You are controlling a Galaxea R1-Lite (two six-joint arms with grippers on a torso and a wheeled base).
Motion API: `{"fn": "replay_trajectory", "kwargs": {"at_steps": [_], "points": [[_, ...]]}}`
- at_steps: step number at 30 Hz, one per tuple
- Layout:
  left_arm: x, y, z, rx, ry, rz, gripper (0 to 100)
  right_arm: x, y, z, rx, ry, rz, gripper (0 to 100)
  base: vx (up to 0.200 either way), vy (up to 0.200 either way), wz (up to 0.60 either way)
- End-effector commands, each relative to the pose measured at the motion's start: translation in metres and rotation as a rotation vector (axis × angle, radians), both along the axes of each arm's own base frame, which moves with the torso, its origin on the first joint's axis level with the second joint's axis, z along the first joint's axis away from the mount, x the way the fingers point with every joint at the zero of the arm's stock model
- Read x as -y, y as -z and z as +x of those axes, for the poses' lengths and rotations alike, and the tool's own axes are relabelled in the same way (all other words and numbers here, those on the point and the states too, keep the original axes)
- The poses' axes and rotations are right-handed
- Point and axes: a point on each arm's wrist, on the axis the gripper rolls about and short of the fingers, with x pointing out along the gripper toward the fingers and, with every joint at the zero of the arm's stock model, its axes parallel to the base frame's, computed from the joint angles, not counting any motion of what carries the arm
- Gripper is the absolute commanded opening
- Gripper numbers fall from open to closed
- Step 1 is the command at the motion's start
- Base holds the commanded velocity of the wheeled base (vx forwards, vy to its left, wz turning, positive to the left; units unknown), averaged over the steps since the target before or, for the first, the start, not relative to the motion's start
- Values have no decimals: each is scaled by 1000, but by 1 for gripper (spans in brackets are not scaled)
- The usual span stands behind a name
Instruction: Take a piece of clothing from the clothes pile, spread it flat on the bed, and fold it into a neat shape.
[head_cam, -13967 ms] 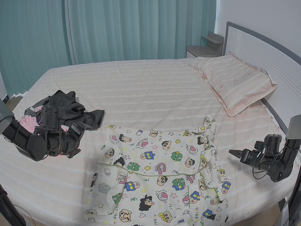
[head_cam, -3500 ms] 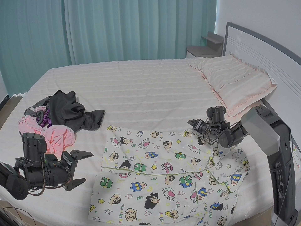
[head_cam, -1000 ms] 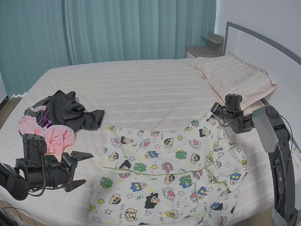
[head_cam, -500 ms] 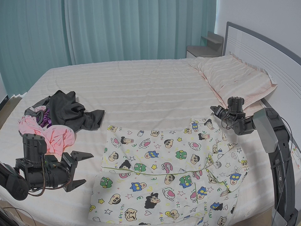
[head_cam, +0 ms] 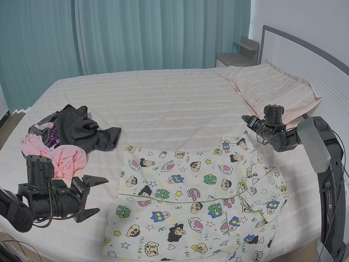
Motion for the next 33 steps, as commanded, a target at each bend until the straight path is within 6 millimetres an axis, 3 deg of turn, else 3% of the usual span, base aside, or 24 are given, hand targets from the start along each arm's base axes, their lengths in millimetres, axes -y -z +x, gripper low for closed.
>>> {"fn": "replay_trajectory", "kwargs": {"at_steps": [1,7,13,17,23,33], "points": [[0,-1,0,4,0,-1,100,-33,-31,-10,53,-36,-3,100,0,0,0],[0,-1,-1,4,0,-1,100,-88,-18,-20,22,-125,-20,100,0,0,0],[0,-1,-1,4,0,-1,100,-115,19,-21,-35,-186,-72,100,0,0,0],[0,-1,-2,4,0,-1,100,-116,35,-18,-57,-183,-104,100,0,0,0],[0,0,-2,1,1,-1,100,-109,36,-9,-80,-146,-118,100,0,0,0],[0,-1,-2,3,1,-2,100,-113,57,-8,-109,-159,-145,100,0,0,0]]}}
